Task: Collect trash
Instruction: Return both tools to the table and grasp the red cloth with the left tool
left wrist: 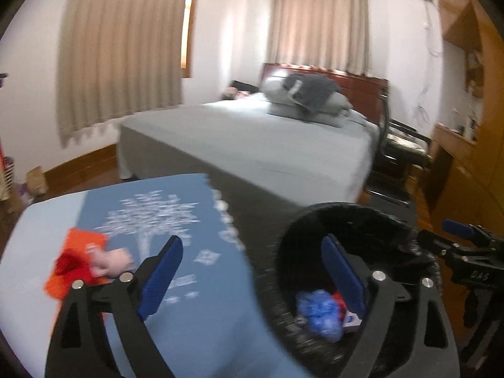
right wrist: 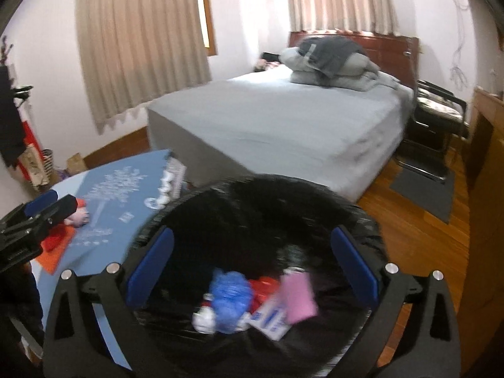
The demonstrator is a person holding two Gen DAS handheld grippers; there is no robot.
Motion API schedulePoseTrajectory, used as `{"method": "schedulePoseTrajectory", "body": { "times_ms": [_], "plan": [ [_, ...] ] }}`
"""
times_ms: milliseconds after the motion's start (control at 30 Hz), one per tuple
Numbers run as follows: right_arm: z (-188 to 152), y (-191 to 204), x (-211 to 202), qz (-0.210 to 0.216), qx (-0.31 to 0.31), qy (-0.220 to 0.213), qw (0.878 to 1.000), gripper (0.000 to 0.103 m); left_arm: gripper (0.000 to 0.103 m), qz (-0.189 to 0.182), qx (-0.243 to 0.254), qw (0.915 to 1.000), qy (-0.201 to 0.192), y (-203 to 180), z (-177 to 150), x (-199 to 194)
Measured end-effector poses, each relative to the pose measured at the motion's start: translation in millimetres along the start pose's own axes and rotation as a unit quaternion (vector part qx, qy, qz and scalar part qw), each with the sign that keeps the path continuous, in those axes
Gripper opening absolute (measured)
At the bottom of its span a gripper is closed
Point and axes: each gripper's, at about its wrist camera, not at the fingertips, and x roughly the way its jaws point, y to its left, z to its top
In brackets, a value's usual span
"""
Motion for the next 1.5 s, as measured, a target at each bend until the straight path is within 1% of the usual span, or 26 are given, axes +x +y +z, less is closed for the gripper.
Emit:
{"method": "schedulePoseTrajectory", "body": {
  "times_ms": [100,167,200,300,467,633,833,967,1100,1167,1200,1233,1267,1333,1367,1400,1433,1467,1500],
  "plan": [
    [5.3,29.4,6.5,0.026,-0.016,-0.002,1.0,0.097,0.089,0.031,-0.012,0.9994,-0.004,28.1,-1.3,-12.0],
    [8.4,50.4,14.0,0.043,-0.027,0.001,0.999,0.097,0.089,0.058,-0.02,0.9981,-0.005,48.1,-4.6,-20.1],
    [9.9,58.5,15.9,0.049,-0.03,0.001,0.998,0.097,0.089,0.075,-0.024,0.9969,-0.006,60.4,-7.1,-24.3],
    [14.0,86.1,26.3,0.068,-0.044,0.003,0.997,0.097,0.089,0.108,-0.04,0.9934,-0.005,89.1,-14.1,-32.5],
    [16.9,124.2,44.8,0.09,-0.061,0.006,0.994,0.097,0.089,0.143,-0.063,0.9878,-0.001,125.5,-24.6,-36.4],
    [18.4,154.2,66.6,0.104,-0.067,0.012,0.992,0.097,0.089,0.152,-0.081,0.985,0.009,148.6,-35.4,-25.4],
    [15.0,178.2,90.7,0.113,-0.075,0.026,0.99,0.097,0.089,0.152,-0.086,0.9844,0.024,158.6,-41.1,-1.3],
    [14.6,182.7,99.8,0.115,-0.078,0.031,0.99,0.097,0.088,0.154,-0.088,0.9835,0.034,162.9,-41.7,16.8],
    [14.3,182.6,108.5,0.113,-0.079,0.035,0.99,0.097,0.084,0.159,-0.09,0.9822,0.043,167.4,-43.6,28.5],
    [14.5,182.1,111.4,0.111,-0.078,0.037,0.99,0.097,0.079,0.158,-0.093,0.982,0.046,170.4,-44.4,31.9],
    [13.8,181.9,112.9,0.111,-0.077,0.038,0.99,0.097,0.074,0.157,-0.094,0.9819,0.048,171.5,-44.9,33.8],
    [13.4,181.6,114.0,0.11,-0.077,0.039,0.99,0.097,0.067,0.154,-0.094,0.9821,0.051,173.2,-45.6,36.0],
    [13.4,181.5,115.3,0.109,-0.078,0.04,0.99,0.097,0.064,0.152,-0.095,0.9823,0.055,174.4,-46.1,37.7],
    [12.9,181.2,117.3,0.109,-0.077,0.041,0.99,0.097,0.047,0.146,-0.096,0.9826,0.061,176.4,-47.8,41.0],
    [12.9,181.4,118.4,0.108,-0.077,0.042,0.99,0.097,0.042,0.142,-0.099,0.9829,0.064,177.3,-48.6,42.8],
    [12.7,181.7,119.4,0.108,-0.077,0.043,0.99,0.097,0.033,0.135,-0.104,0.983,0.067,179.0,-49.7,44.1],
    [13.1,181.9,120.0,0.108,-0.077,0.044,0.99,0.097,0.026,0.132,-0.108,0.9831,0.068,179.2,-50.5,45.2],
    [13.0,182.7,120.5,0.108,-0.077,0.044,0.99,0.097,0.023,0.128,-0.111,0.9831,0.069,179.6,-51.3,45.4],
    [13.3,183.7,121.1,0.109,-0.078,0.044,0.99,0.097,0.016,0.126,-0.113,0.9832,0.068,180.2,-51.5,44.8]
  ]
}}
